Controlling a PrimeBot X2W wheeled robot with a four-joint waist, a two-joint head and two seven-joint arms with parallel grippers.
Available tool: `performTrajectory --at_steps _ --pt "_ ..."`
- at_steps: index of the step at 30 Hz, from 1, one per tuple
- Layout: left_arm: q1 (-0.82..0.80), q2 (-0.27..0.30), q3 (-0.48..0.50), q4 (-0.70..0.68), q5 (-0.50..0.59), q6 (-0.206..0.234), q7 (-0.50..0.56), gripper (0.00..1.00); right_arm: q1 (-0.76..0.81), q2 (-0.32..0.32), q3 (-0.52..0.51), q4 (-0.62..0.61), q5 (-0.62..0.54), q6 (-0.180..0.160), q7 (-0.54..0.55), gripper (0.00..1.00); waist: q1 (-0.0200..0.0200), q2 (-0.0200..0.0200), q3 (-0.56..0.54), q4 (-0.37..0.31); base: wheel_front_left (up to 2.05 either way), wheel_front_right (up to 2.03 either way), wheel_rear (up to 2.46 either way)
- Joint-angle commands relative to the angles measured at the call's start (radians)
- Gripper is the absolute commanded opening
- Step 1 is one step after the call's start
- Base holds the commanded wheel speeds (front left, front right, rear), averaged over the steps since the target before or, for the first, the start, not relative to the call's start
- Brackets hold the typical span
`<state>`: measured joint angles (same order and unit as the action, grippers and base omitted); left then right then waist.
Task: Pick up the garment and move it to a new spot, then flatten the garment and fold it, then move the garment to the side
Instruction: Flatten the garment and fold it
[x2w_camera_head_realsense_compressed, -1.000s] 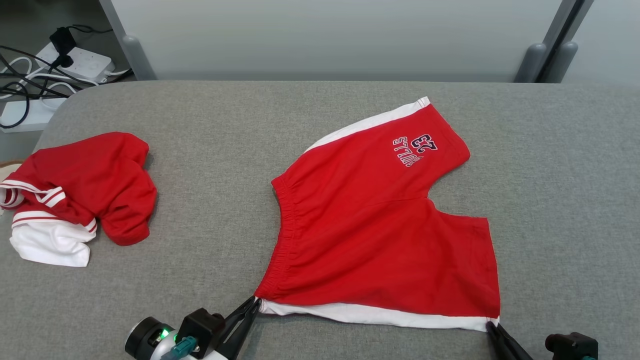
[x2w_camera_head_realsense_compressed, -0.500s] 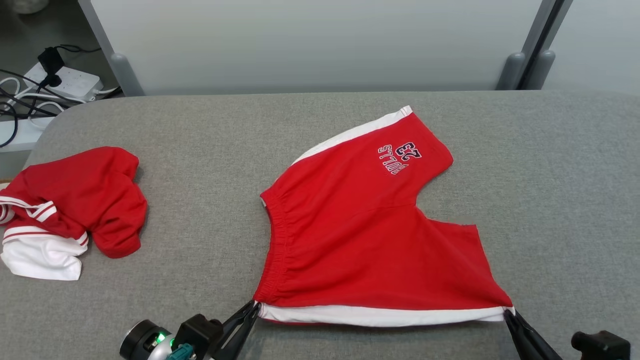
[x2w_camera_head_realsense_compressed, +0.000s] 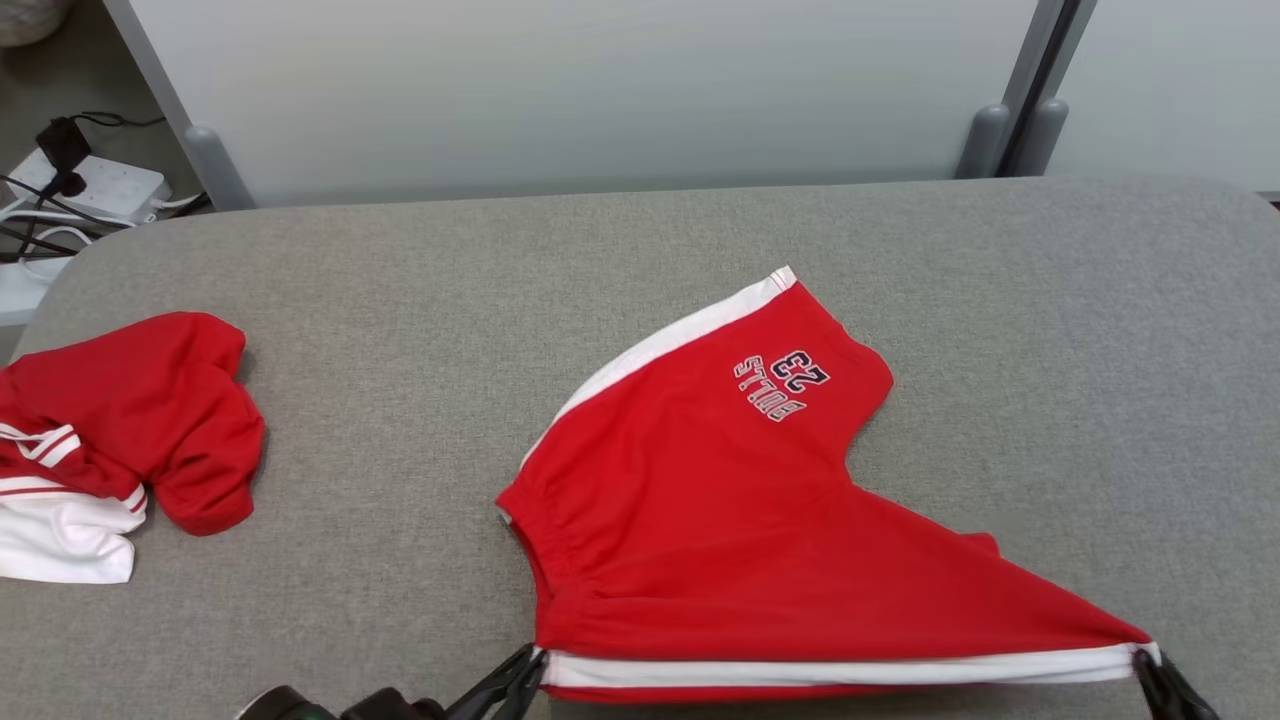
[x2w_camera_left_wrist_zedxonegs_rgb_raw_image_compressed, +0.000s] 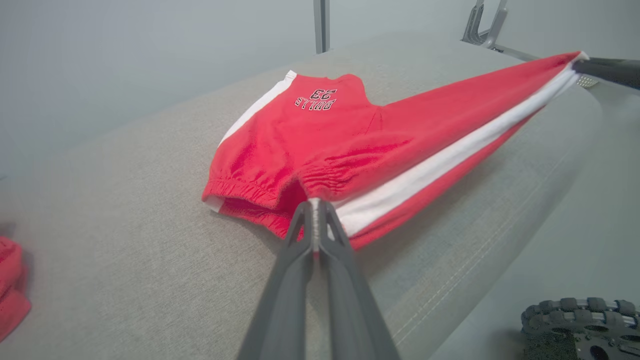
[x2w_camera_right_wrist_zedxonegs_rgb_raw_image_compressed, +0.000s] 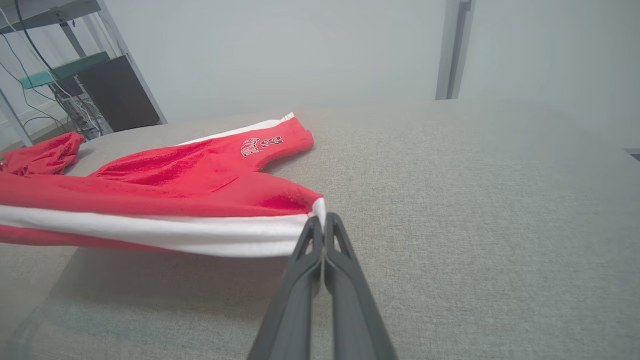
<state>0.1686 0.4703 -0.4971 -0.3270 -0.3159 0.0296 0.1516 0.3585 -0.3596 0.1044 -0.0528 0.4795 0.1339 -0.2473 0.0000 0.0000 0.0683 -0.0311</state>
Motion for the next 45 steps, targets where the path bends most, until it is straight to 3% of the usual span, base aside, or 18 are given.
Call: performTrajectory --at_steps 1,5,9,13,20,33,45 --pt "-0.027 0.016 0.046 -0.054 -0.02 0.011 0.001 0.0 0.004 -0.043 -0.01 -0.041 -0.009 -0.003 -0.015 0.0 0.0 0.0 0.006 -0.003 0.0 0.0 0.0" --pt "-0.002 -0.021 0.062 -0.12 -0.143 -0.011 -0.016 0.0 0.016 -0.037 -0.053 -0.091 -0.015 -0.003 -0.015 0.0 0.0 0.0 0.026 -0.011 0.0 0.0 0.0" --pt "-0.044 -0.055 0.072 -0.08 -0.208 -0.045 -0.049 0.0 -0.084 -0.015 -0.052 -0.055 -0.041 -0.003 -0.004 0.0 0.0 0.0 0.042 -0.007 0.0 0.0 0.0" --pt "-0.108 -0.114 0.073 0.005 -0.298 -0.095 -0.095 0.0 -0.254 0.002 0.001 0.047 -0.078 -0.003 0.038 0.0 0.0 0.0 0.052 -0.003 0.0 0.0 0.0" --pt "-0.272 -0.152 0.068 0.242 -0.355 -0.145 -0.178 0.0 -0.594 0.04 0.071 0.33 -0.119 -0.003 0.067 0.0 0.0 0.0 0.09 0.043 0.0 0.0 0.0" --pt "-0.516 -0.195 -0.008 0.555 -0.427 -0.16 -0.281 0.0 -1.052 0.031 0.289 0.78 -0.082 -0.003 0.039 0.0 0.0 0.0 0.201 0.148 0.0 0.0 0.0" --pt "-0.7 -0.196 -0.161 0.732 -0.491 -0.16 -0.357 0.0 -1.301 0.044 0.465 1.016 -0.008 -0.003 0.026 0.0 0.0 0.0 0.275 0.192 0.0 0.0 0.0"
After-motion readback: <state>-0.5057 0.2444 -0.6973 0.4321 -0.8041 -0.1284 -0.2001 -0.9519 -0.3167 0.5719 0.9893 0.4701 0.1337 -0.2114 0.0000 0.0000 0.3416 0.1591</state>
